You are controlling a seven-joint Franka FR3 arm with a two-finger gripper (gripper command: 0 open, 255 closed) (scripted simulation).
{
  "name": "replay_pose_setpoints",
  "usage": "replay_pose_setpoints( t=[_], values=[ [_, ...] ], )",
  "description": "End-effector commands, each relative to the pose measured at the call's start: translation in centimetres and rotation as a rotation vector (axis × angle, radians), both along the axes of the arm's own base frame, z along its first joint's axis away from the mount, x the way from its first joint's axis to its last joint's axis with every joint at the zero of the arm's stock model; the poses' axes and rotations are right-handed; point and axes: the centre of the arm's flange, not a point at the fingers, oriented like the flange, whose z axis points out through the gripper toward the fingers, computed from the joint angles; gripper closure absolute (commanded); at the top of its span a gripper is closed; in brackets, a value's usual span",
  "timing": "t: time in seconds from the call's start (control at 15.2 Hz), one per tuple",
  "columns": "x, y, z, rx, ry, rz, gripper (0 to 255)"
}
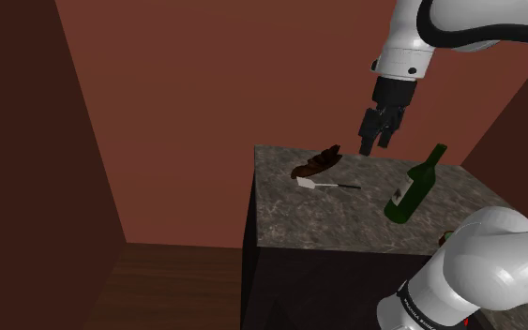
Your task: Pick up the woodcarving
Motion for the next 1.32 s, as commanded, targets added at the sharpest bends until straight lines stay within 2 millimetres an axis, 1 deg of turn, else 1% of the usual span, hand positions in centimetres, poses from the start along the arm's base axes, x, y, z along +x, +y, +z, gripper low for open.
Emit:
replay_pose_setpoints(
  t=[0.0,0.26,0.59,0.92,1.25],
  values=[
    [0.0,0.0,0.0,0.000,0.000,0.000,0],
    [0.5,-4.1,-2.7,-0.003,-0.037,0.120,0],
    [1.9,-9.1,-6.1,-0.006,-0.083,0.269,0],
    [4.2,-13.8,-9.4,-0.009,-0.129,0.419,0],
    [7.3,-18.1,-12.5,-0.012,-0.176,0.569,0]
  ],
)
